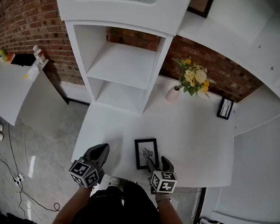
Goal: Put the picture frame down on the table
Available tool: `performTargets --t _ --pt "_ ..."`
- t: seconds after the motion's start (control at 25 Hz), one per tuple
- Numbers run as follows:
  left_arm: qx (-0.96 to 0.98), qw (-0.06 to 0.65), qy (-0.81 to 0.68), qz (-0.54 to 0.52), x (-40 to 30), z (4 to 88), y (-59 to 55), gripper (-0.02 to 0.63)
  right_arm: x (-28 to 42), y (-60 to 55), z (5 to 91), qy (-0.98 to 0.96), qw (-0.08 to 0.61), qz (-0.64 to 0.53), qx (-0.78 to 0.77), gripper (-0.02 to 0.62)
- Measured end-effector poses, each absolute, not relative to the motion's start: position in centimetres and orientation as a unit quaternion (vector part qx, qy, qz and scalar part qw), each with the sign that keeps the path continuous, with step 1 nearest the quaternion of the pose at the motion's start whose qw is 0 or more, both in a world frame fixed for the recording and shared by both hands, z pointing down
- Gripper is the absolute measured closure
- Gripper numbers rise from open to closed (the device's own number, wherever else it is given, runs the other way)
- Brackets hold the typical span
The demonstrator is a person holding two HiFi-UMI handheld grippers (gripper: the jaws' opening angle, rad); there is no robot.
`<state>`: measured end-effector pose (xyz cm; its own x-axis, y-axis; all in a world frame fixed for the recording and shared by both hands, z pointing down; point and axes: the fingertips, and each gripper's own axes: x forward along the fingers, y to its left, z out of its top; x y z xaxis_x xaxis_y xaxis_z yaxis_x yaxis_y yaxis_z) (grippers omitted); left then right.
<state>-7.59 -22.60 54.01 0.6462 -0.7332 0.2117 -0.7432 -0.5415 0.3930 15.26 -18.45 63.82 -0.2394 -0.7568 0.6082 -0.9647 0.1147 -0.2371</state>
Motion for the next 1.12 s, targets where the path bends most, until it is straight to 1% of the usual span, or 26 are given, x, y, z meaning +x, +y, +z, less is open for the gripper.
performTargets --t 0.04,0.24,0.4,0.6,0.88,1.12 --pt "0.879 0.229 -0.419 0.011 -7.5 54.0 -22.6 0.614 15.4 -18.4 63.7 -0.727 0.168 0.300 0.594 0.291" --pt "0.883 0.228 -0.410 0.013 -6.8 53.9 -22.6 0.614 16.1 -17.9 63.0 -0.728 0.158 0.286 0.602 0.353" --pt "0.887 0.227 -0.403 0.015 -6.2 53.9 -22.6 0.614 16.7 -17.6 62.4 -0.729 0.154 0.271 0.609 0.450" --pt "0.892 0.224 -0.392 0.016 -5.4 53.6 -22.7 0.614 17.6 -17.3 61.1 -0.729 0.148 0.241 0.624 0.591" --pt "0.898 0.219 -0.380 0.014 -4.3 53.1 -23.1 0.614 18.5 -17.2 58.0 -0.742 0.113 0.191 0.632 0.592" --pt "0.903 0.212 -0.373 0.010 -3.5 52.6 -23.5 0.614 19.3 -17.0 56.5 -0.744 0.097 0.172 0.638 0.592"
